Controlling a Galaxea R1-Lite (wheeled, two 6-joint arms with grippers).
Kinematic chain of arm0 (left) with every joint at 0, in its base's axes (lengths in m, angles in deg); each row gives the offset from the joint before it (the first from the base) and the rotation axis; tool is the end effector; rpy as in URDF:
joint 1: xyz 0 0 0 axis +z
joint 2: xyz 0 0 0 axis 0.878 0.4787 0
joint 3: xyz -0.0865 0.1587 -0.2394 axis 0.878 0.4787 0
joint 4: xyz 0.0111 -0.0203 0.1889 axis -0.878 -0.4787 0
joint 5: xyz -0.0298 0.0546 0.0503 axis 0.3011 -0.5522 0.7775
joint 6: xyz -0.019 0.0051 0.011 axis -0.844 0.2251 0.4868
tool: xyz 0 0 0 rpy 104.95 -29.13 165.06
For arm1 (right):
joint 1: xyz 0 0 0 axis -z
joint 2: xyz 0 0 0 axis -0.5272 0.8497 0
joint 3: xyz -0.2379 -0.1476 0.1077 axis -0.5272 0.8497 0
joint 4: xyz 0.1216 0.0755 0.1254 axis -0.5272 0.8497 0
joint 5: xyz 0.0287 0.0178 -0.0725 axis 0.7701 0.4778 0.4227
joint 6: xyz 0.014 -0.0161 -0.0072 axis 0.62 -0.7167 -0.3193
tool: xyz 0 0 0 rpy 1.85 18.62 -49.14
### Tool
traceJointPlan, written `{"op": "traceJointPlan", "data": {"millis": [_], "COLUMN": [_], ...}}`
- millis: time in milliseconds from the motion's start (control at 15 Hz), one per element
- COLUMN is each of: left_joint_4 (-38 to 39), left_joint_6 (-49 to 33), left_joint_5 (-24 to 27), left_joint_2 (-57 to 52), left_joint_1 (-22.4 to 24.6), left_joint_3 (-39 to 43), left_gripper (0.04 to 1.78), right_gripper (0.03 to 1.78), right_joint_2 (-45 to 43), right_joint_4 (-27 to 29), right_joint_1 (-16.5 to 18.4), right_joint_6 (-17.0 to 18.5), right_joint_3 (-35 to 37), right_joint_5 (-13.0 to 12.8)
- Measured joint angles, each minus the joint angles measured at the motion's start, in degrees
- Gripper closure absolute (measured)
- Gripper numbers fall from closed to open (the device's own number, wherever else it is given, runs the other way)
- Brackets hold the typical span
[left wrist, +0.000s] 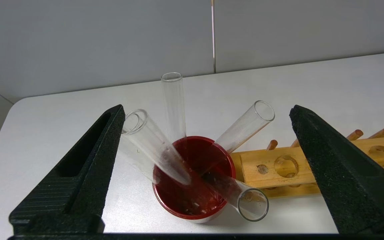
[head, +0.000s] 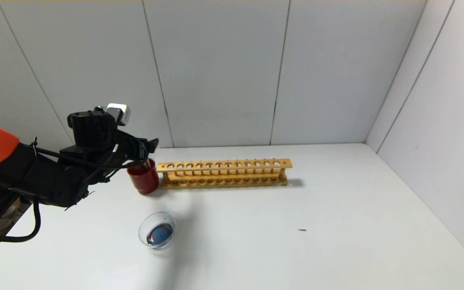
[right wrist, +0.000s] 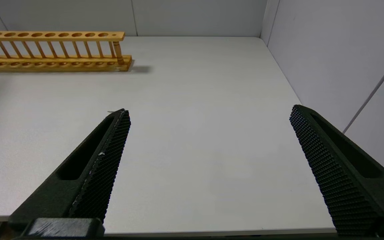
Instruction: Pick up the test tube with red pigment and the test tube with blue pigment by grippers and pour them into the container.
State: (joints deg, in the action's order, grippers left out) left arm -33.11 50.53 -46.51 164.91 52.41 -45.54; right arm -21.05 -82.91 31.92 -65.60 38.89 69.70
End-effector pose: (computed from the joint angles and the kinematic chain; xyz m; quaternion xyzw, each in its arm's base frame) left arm 0.3617 -0.0543 0.1451 0.0367 0.0984 -0.0176 0.9943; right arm -0.0228 0.0002 0.0756 -0.0021 -0.0007 0.0020 1.0000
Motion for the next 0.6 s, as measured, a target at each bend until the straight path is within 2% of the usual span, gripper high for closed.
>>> {"op": "traceJointPlan", "data": {"millis": [267, 600], "left_joint_4": [-0.67, -8.94], "left_joint_6": [0.11, 0.11], "left_joint_5": [-0.02, 0.06], "left_joint_2": [-1.02, -6.06], "left_joint_1": [0.04, 0.00], "left_joint_3": [-0.15, -2.66], "left_gripper": [0.08, 0.08], "right_gripper": [0.06, 0.06], "right_joint_2": [0.00, 0.00], "right_joint_4": [0.00, 0.00], "right_joint_1": [0.00, 0.00], "right_joint_6": [0.00, 0.00], "right_joint_3": [0.00, 0.00], "right_joint_5": [-0.02, -0.02]}}
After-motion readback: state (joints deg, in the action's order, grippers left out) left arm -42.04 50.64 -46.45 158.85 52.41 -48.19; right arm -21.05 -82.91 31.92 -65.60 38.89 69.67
